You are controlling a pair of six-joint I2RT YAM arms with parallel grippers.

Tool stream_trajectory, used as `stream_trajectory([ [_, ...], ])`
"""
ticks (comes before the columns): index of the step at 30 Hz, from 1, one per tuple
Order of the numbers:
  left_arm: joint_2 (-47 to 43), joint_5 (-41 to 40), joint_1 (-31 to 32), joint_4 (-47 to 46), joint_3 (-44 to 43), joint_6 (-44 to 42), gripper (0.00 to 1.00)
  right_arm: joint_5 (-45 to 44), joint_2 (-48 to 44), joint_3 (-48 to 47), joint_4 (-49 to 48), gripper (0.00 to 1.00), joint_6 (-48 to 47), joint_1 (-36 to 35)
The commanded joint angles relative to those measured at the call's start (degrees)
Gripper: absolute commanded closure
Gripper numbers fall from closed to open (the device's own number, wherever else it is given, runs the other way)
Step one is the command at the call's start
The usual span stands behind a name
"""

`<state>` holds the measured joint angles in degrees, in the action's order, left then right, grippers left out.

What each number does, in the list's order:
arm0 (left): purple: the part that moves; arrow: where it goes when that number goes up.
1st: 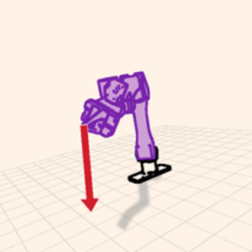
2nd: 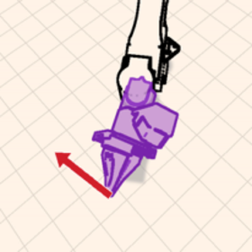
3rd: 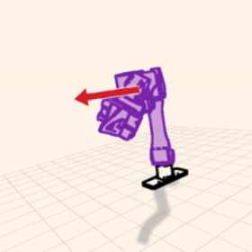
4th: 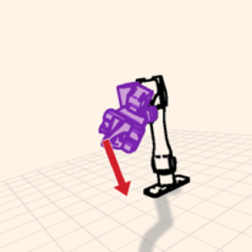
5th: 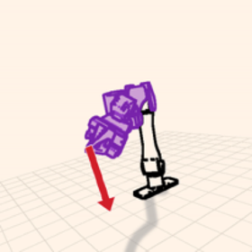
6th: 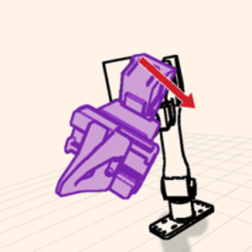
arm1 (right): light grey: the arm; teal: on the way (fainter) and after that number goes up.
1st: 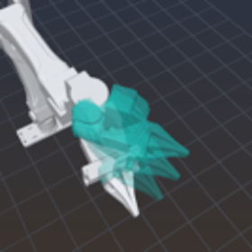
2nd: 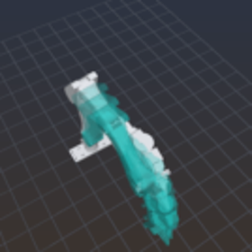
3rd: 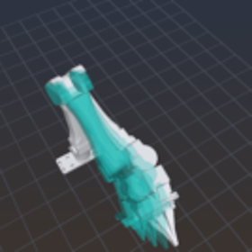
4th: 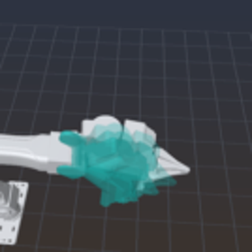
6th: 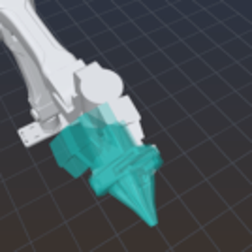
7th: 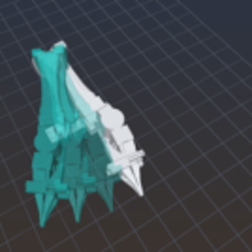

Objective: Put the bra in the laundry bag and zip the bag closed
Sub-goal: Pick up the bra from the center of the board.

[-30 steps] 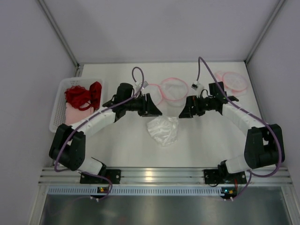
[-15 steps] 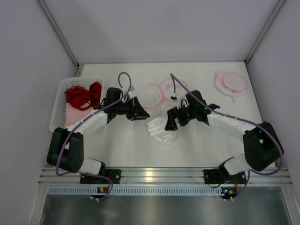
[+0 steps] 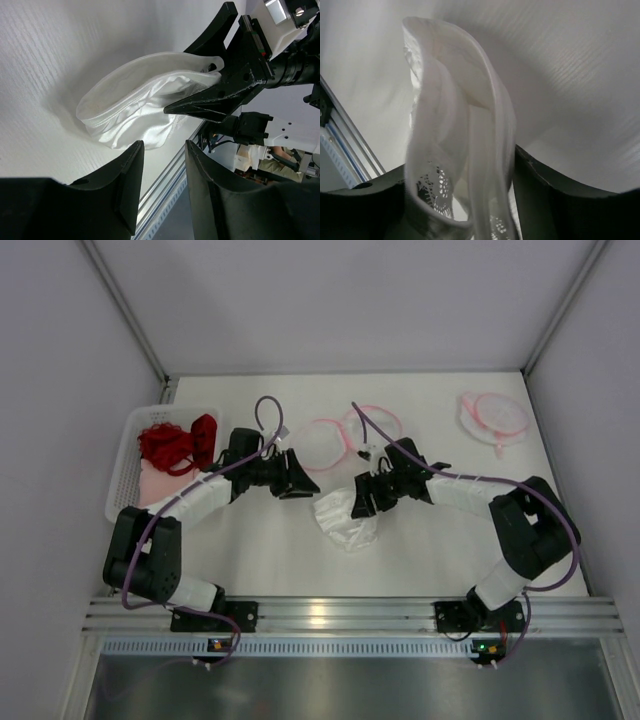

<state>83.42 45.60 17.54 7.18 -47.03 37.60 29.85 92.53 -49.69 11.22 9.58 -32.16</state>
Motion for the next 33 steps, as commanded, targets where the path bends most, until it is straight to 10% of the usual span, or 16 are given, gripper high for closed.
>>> stream_trajectory([
  [1,-0.7,1.3,-0.4,-1.1,0.3,-1.4,0.56,3.6,0.0,-2.4,-5.1,0.46,0.9,-0.7],
  [7,-2.5,1.5,-1.0,-0.9,-1.7,-3.4,0.51,8.2,-2.0,-3.1,-3.4,1.00,-0.2,0.6],
  [19,-0.7,-14.2,-1.2,4.5,-12.9,-17.5,0.43,11.1,-17.6,-8.4,0.5,1.00,0.8,14.9],
  [26,-0.5,1.8,-1.4,-9.0,-16.8,-13.6,0.39,15.3,-16.2,-14.3,6.9,1.00,-3.3,16.9],
  [33,-2.7,14.7,-1.5,-11.1,-20.6,-21.5,0.13,18.2,-14.6,-19.6,20.4,1.00,-18.2,14.6],
])
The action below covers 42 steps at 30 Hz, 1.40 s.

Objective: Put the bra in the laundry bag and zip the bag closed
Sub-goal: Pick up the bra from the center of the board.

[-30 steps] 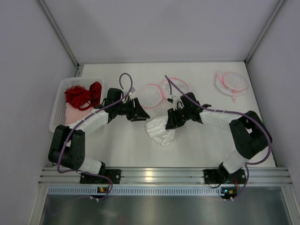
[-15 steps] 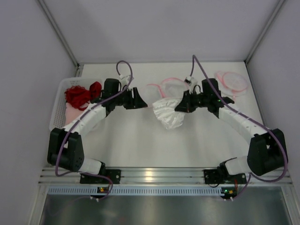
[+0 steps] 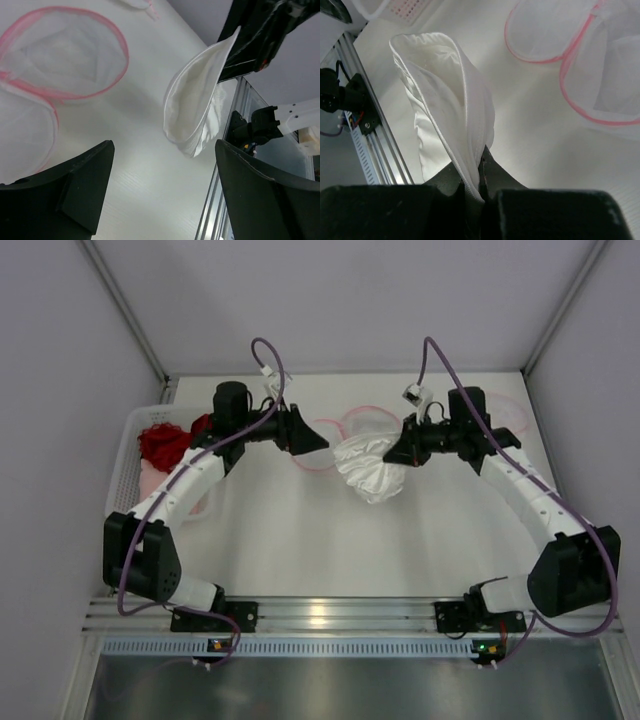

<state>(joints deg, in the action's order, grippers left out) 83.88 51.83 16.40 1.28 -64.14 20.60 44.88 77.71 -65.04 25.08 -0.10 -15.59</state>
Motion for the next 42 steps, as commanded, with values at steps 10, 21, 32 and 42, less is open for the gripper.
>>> stream_trajectory([
  [10,-2.5,2.1,9.2,11.5,-5.0,-22.0,0.08,-0.9,3.8,-9.2,9.5,1.00,-11.3,-9.3],
  [21,-2.1,-5.3,14.3,12.5,-1.8,-24.8,0.36,-1.6,3.7,-10.2,10.0,1.00,-13.9,-14.3],
  [32,-2.8,-4.7,13.4,12.7,-0.6,-16.9,1.00,-3.1,4.6,-12.0,7.4,0.74,-11.9,-15.1],
  [42,-6.7,-2.4,-2.9,2.4,2.1,1.7,1.00,-16.1,12.1,-18.4,-0.8,0.32,-4.2,-7.5],
])
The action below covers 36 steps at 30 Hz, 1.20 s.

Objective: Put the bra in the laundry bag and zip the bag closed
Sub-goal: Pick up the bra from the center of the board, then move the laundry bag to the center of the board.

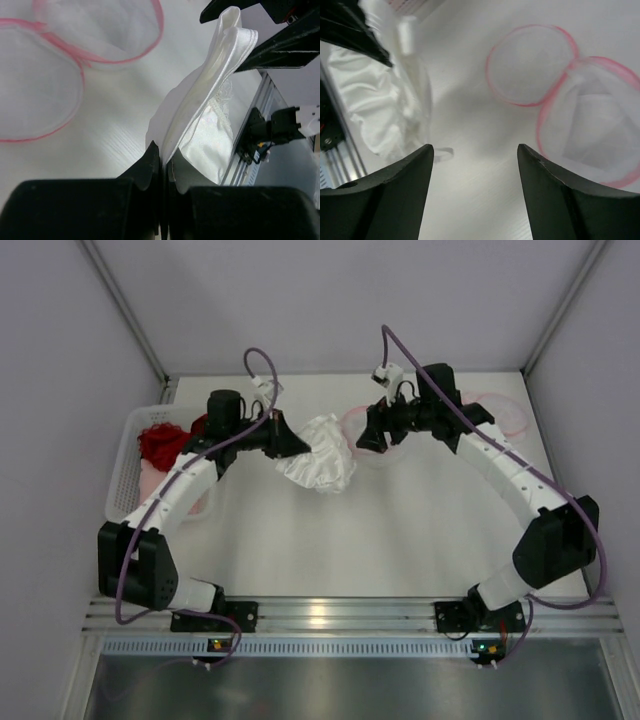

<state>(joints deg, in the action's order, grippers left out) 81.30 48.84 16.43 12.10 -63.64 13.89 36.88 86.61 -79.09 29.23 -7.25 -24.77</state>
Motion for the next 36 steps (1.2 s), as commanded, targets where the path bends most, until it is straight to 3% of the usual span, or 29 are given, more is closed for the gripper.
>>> stream_trajectory([
  [1,-4.3,-0.4,-4.7,-9.0,1.8,9.5,1.00,-11.4,4.1,-4.7,-5.6,0.31,3.2,1.7],
  [6,-3.7,-2.9,-7.5,-11.1,2.8,14.4,1.00,-29.6,11.6,-7.8,-8.7,0.32,2.0,1.9],
  [12,-3.9,-2.3,-8.7,-14.6,4.1,16.9,1.00,-42.9,19.2,-12.1,-12.0,0.33,-6.0,2.3],
  [18,-4.8,-2.3,-9.2,-14.9,5.6,16.4,1.00,-43.1,22.2,-12.5,-14.6,0.33,-10.2,2.5],
  [20,-4.9,-2.6,-9.3,-14.9,6.1,16.5,1.00,-41.5,23.5,-13.6,-13.0,0.42,-10.8,2.6],
  [23,-4.8,-3.5,-9.6,-14.9,6.4,17.3,1.00,-37.2,25.4,-15.0,-8.9,0.64,-10.2,2.5],
  [24,-4.9,-4.6,-9.9,-14.6,6.4,17.5,1.00,-34.2,25.5,-14.8,-8.2,0.79,-10.0,2.6],
  [27,-5.0,-5.1,-11.1,-14.3,7.1,18.6,1.00,-31.7,24.5,-12.7,-7.7,1.00,-9.3,2.4],
  [36,-7.6,1.7,-11.9,-12.4,14.2,19.1,1.00,-24.0,13.2,-1.3,-11.7,1.00,-7.1,-0.1],
])
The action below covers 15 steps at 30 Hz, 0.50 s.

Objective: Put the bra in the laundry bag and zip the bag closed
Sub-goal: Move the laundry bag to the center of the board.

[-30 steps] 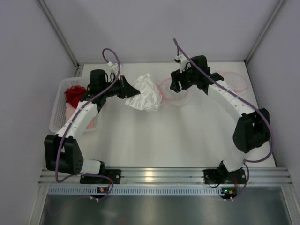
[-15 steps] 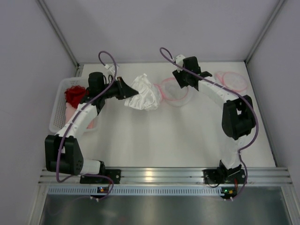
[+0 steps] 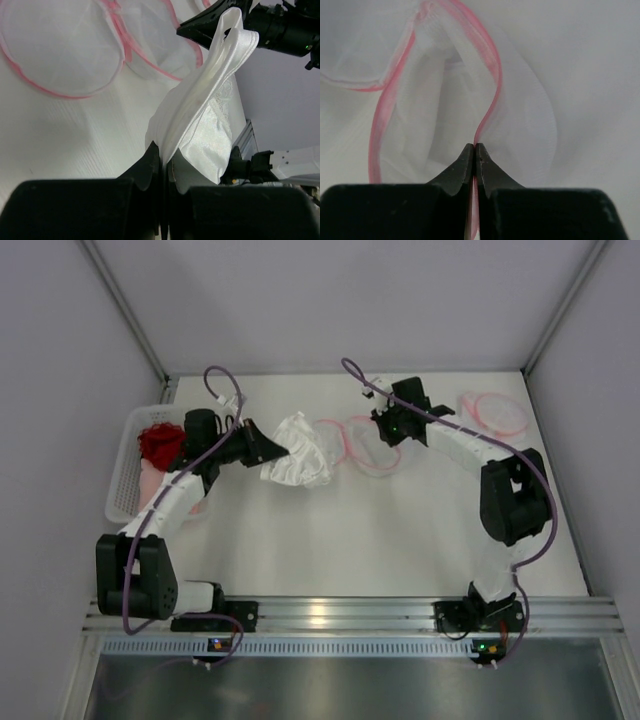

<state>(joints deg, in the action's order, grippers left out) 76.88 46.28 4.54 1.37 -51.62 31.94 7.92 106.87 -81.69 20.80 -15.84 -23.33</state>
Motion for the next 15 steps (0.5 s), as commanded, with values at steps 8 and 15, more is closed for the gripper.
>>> stream_trajectory([
  [8,-6.4,9.4,4.3,3.9,10.0,0.0,1.00,8.9,-17.7,10.6,-4.3,1.00,5.3,-6.8],
  [15,-6.4,10.3,12.5,5.2,11.8,2.2,1.00,10.5,-26.8,20.2,-3.3,1.00,5.6,-7.8],
])
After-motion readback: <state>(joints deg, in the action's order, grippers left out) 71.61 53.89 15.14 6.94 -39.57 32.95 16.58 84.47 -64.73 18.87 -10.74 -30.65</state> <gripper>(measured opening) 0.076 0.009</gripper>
